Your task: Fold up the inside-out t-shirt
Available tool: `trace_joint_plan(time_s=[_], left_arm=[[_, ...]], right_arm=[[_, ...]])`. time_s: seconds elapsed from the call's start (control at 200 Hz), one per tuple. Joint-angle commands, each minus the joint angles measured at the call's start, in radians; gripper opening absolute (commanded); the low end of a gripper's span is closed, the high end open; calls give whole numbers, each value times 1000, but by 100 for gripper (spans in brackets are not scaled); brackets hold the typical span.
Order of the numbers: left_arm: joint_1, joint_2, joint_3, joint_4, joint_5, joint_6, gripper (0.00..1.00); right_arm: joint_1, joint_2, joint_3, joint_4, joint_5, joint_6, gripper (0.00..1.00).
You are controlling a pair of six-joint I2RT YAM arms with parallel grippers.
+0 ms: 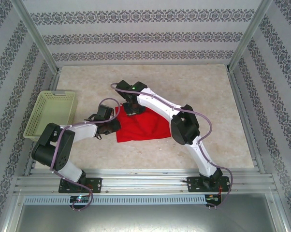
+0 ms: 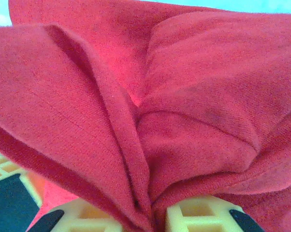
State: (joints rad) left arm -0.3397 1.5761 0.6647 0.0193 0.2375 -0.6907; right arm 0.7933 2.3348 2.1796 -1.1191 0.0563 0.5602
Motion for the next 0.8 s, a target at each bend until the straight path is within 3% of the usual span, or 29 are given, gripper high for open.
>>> trace_joint_plan(time_s=[0.0,0.075,0.155,0.31,0.43,0.54,0.669,0.794], left_arm=[[-46,-4,-33,36,69,-22,14],[-47,-17,-33,19,67,-17,14],[-45,-57,-34,-25,39,-13,15],[-43,-212,-25,-191,-102,-12,27],[-57,-325,54,-364,-197,25,29],[-142,-340,177,-445,-262,41,33],[-244,-198,350,-436,-259,25,37],[-302,-8,520,-360,-174,-9,39]], right_arm=[[-23,7,56,36,-38,24,19],[-32,13,79,21,-73,10,26],[-26,-6,94,-20,-71,-20,42],[-28,-218,-63,25,-49,-77,63],[-91,-416,-306,111,17,-85,64],[-222,-555,-562,284,-78,-90,61],[-345,-612,-769,459,-184,-50,57],[-401,-609,-891,610,-307,-4,57]])
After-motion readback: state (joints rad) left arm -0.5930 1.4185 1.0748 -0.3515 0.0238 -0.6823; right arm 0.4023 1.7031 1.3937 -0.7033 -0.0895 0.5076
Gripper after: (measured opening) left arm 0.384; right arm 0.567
